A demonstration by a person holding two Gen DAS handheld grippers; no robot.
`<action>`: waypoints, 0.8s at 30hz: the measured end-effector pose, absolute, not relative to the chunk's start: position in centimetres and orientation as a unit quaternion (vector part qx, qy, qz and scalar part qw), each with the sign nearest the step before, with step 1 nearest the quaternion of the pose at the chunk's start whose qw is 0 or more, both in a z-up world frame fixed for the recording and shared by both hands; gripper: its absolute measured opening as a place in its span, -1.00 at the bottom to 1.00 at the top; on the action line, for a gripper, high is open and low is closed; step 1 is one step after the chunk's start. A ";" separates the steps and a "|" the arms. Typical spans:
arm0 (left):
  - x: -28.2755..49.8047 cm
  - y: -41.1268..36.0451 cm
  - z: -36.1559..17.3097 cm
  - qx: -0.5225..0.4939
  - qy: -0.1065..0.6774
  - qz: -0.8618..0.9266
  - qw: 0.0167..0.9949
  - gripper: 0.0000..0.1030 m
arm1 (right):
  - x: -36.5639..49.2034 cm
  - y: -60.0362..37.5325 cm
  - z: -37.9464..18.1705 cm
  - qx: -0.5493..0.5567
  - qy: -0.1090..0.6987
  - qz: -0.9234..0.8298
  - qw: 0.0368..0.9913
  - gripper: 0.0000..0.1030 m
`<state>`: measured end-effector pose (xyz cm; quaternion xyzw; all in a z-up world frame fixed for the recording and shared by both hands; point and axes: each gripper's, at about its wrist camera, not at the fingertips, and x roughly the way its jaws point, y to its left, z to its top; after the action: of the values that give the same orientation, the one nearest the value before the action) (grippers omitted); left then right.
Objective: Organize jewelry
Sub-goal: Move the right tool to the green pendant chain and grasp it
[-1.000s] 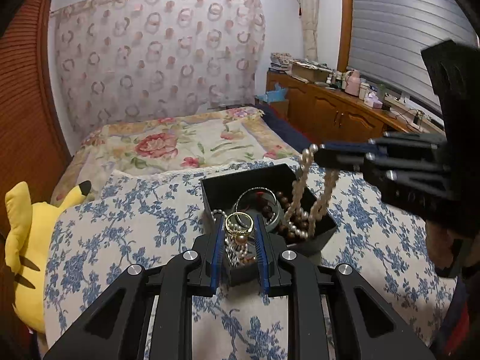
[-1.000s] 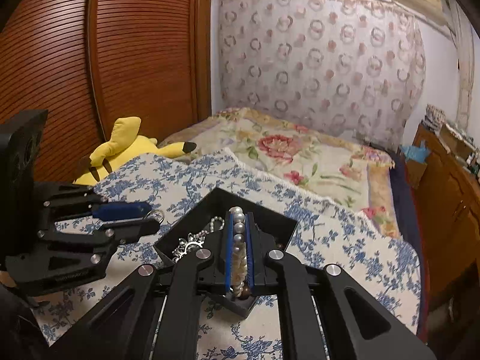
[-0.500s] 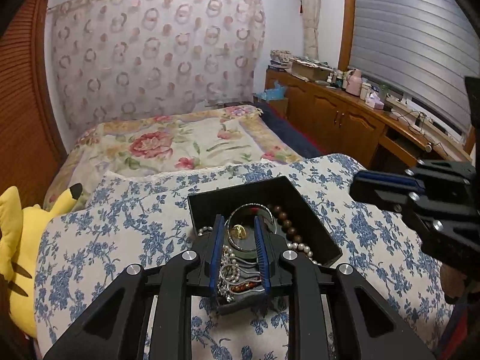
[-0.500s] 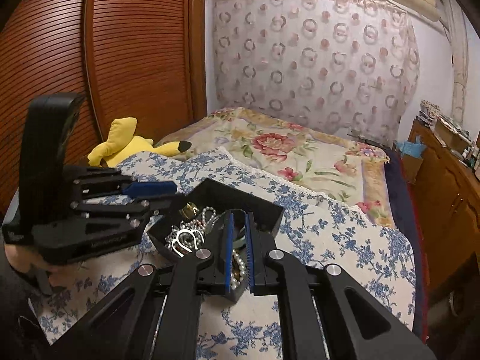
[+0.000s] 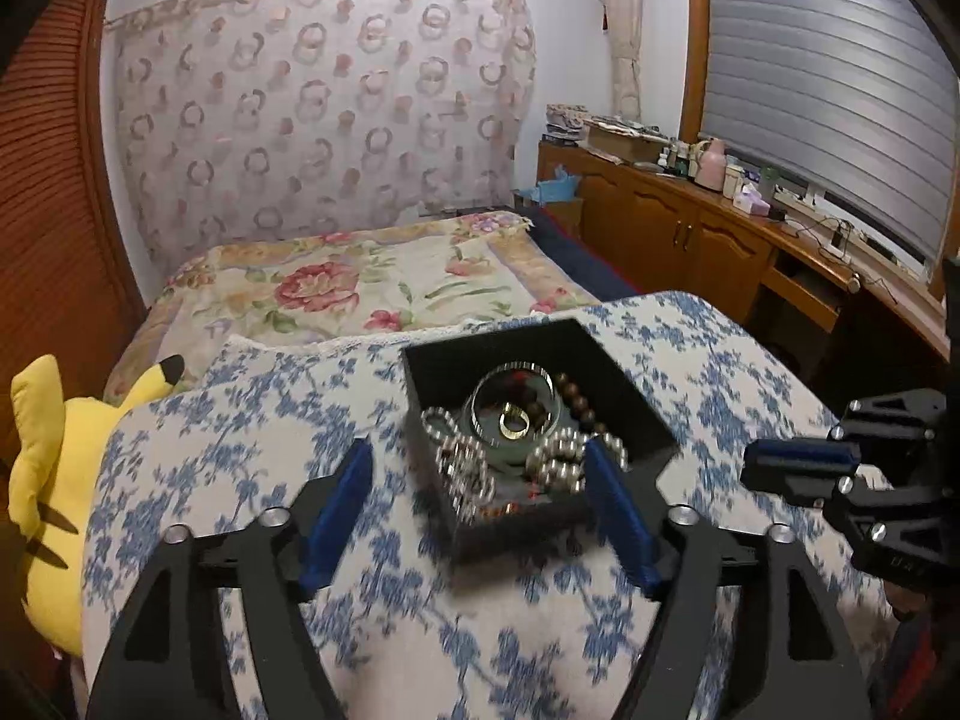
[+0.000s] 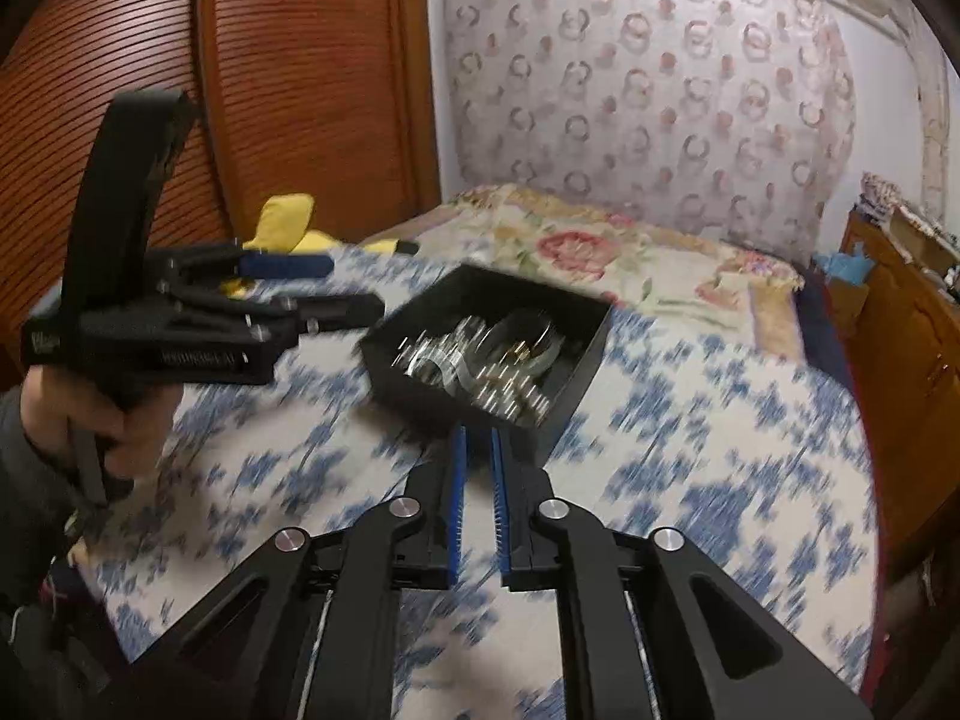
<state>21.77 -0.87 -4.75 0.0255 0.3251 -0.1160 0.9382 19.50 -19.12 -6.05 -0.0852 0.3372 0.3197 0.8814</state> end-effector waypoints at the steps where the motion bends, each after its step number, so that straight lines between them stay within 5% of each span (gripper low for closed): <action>1: 21.3 -0.7 -4.9 0.026 0.324 -0.116 0.939 0.57 | 19.0 -19.0 -6.4 -0.085 0.340 0.322 0.879 -0.51; 17: 14.5 1.0 -7.3 0.020 0.332 -0.118 0.936 0.72 | 15.0 -16.4 -11.2 -0.114 0.394 0.352 0.841 -0.43; 20: 13.7 1.0 -7.6 0.013 0.334 -0.121 0.935 0.72 | 15.2 -16.0 -11.7 -0.116 0.404 0.345 0.839 -0.19; 24: 13.1 1.0 -8.2 0.013 0.335 -0.119 0.935 0.72 | 15.4 -15.7 -12.3 -0.123 0.416 0.336 0.836 -0.16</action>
<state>13.12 1.02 -8.17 0.0128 0.3346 -0.1187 0.9348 15.38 -15.71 -12.31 -0.1229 0.4155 0.3364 0.8361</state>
